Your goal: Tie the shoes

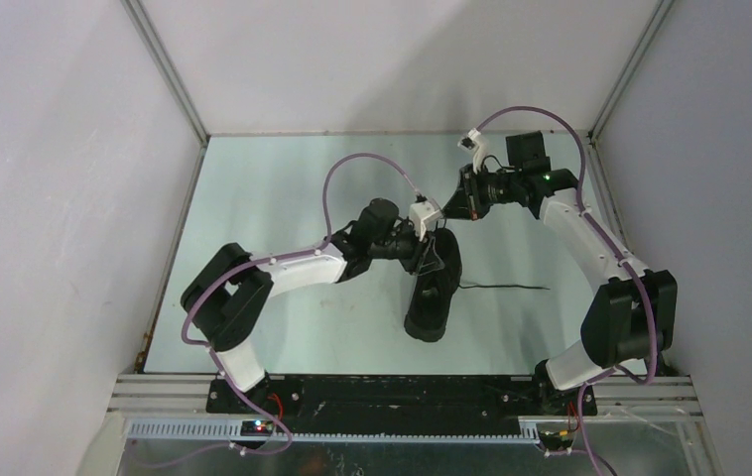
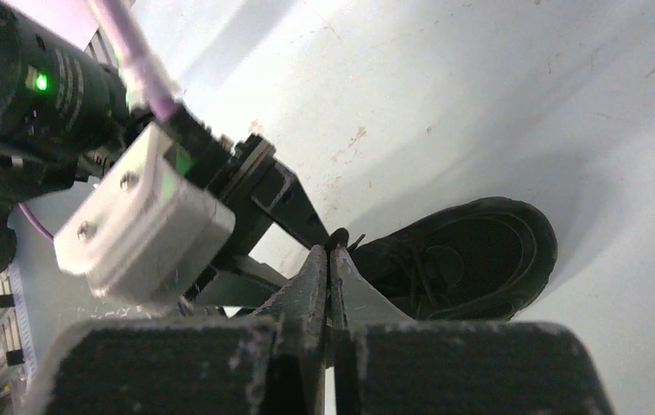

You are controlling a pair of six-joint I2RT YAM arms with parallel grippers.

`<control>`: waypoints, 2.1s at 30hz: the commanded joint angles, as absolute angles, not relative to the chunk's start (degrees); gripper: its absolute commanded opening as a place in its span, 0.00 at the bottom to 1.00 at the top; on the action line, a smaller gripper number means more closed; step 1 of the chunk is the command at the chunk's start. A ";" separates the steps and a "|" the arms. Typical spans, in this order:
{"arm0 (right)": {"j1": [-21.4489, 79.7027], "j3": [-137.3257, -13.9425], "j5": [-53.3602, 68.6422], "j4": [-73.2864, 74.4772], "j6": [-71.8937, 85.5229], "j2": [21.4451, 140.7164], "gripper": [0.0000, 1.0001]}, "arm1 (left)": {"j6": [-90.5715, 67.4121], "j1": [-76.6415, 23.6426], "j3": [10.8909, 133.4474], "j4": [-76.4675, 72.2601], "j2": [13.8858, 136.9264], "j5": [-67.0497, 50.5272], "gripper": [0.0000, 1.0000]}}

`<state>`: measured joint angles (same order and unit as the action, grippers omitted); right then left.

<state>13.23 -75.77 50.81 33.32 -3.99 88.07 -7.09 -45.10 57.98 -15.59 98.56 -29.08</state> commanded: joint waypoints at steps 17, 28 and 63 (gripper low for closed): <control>12.05 -75.07 50.81 29.84 -1.67 87.92 0.00 | 7.92 -48.63 66.80 -1.02 95.69 -16.43 0.35; 11.76 -75.11 51.24 30.05 -1.75 87.71 0.00 | -1.59 -43.06 63.83 -8.98 95.57 -30.94 0.41; 11.44 -75.12 54.66 30.23 -2.29 88.52 0.00 | 0.67 -39.46 59.52 -16.48 97.48 -41.20 0.11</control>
